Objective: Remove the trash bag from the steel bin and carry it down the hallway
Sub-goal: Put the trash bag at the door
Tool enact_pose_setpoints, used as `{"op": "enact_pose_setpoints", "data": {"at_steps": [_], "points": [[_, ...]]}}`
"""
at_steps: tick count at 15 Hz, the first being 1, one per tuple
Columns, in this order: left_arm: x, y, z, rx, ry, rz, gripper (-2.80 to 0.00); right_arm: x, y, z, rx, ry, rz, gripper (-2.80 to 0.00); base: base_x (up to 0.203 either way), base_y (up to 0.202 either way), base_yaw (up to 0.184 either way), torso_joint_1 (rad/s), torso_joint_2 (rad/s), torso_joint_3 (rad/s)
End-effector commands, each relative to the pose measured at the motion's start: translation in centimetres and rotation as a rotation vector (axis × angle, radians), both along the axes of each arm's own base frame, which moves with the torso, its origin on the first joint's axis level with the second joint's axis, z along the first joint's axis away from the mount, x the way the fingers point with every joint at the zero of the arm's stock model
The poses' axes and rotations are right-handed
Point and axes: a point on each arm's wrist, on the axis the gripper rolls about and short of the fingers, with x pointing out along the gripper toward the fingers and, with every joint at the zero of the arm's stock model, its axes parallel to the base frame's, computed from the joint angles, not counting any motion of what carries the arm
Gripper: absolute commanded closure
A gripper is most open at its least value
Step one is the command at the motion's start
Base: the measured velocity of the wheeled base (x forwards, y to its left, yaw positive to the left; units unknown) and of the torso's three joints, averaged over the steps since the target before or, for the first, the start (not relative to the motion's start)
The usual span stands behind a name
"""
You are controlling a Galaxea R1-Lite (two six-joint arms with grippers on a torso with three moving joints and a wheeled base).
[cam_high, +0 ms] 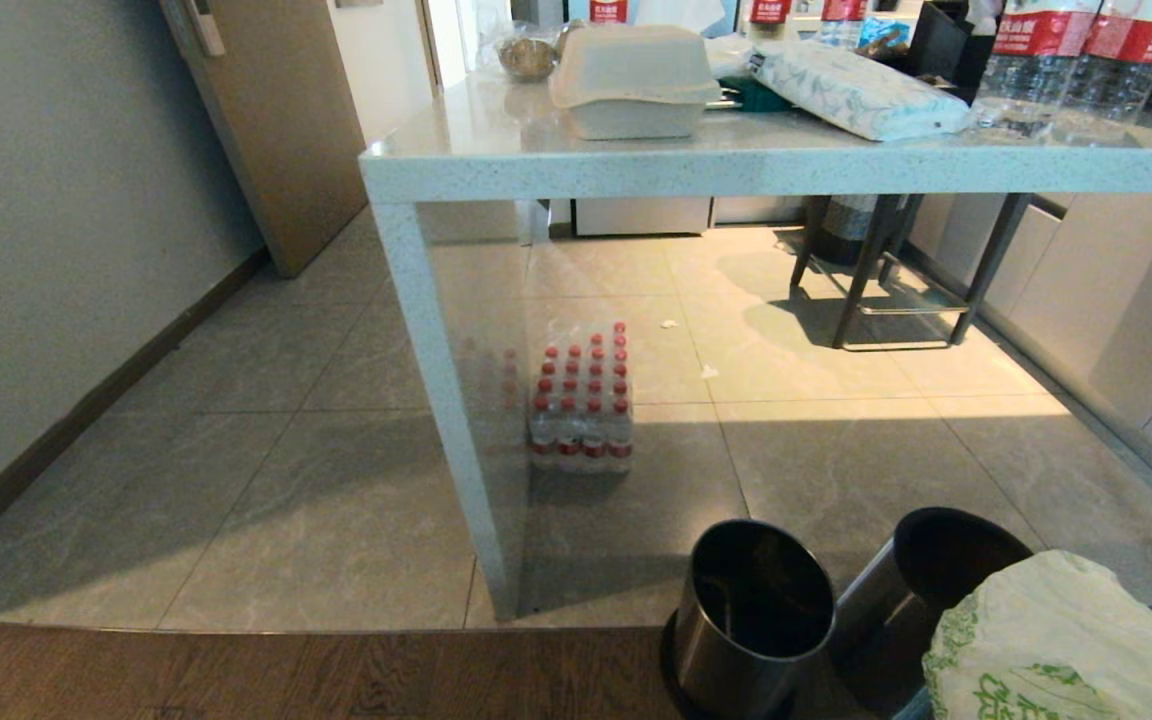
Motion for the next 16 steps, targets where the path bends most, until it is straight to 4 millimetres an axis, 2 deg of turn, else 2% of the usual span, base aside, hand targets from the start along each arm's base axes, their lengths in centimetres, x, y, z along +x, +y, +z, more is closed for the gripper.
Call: {"op": "enact_pose_setpoints", "data": {"at_steps": [1, 16], "points": [[0.01, 0.00, 0.00, -0.001, 0.001, 0.000, 0.00, -0.29, 0.00, -0.09, -0.001, -0.038, 0.002, 0.00, 0.000, 0.194, 0.001, 0.002, 0.01, 0.006], [0.01, 0.00, 0.00, -0.001, 0.001, 0.000, 0.00, -0.29, 0.00, -0.09, -0.001, -0.038, 0.000, 0.00, 0.000, 0.192, 0.001, 0.003, 0.00, 0.003]]}}
